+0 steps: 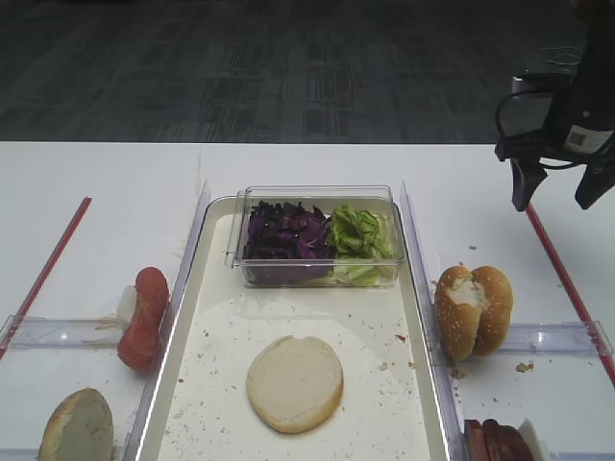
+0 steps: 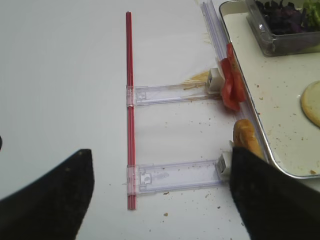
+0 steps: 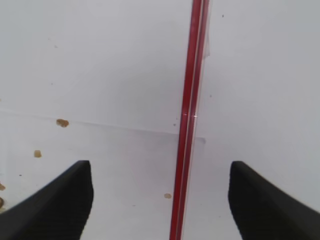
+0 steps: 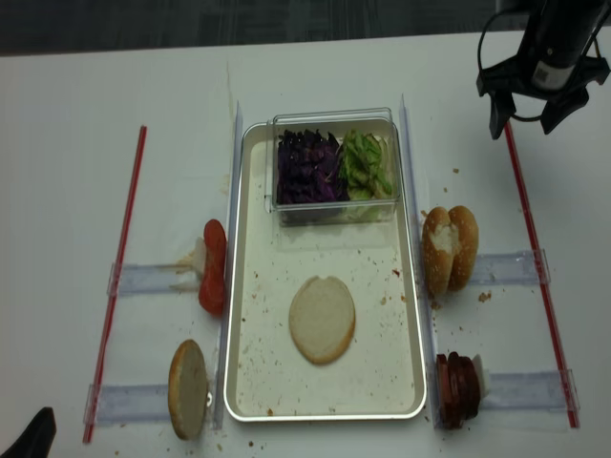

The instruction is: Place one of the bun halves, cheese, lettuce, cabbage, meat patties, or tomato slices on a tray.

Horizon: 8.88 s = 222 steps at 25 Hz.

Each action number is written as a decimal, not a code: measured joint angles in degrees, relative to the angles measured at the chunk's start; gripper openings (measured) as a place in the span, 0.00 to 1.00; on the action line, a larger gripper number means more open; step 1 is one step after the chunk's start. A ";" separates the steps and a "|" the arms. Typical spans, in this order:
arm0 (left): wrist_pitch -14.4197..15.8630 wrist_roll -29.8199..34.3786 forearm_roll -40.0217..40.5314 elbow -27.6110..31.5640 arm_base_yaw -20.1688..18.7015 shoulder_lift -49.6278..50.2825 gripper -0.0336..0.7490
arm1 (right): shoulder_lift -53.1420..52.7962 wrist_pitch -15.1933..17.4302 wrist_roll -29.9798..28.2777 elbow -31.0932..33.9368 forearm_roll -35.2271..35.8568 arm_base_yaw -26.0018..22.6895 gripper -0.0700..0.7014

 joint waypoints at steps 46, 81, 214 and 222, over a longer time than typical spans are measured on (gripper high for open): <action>0.00 0.00 0.00 0.00 0.00 0.00 0.75 | 2.23 -2.49 -1.33 -7.10 2.33 26.94 0.80; 0.00 0.00 0.00 0.00 0.00 0.00 0.75 | 7.89 -7.83 -3.10 -7.10 -1.14 26.94 0.16; 0.00 0.00 0.32 0.00 0.00 0.00 0.75 | -17.04 -18.00 9.51 18.64 -11.24 45.88 0.78; 0.00 0.00 0.32 0.00 0.00 0.00 0.75 | -17.44 -16.65 7.76 16.93 -8.46 34.88 0.78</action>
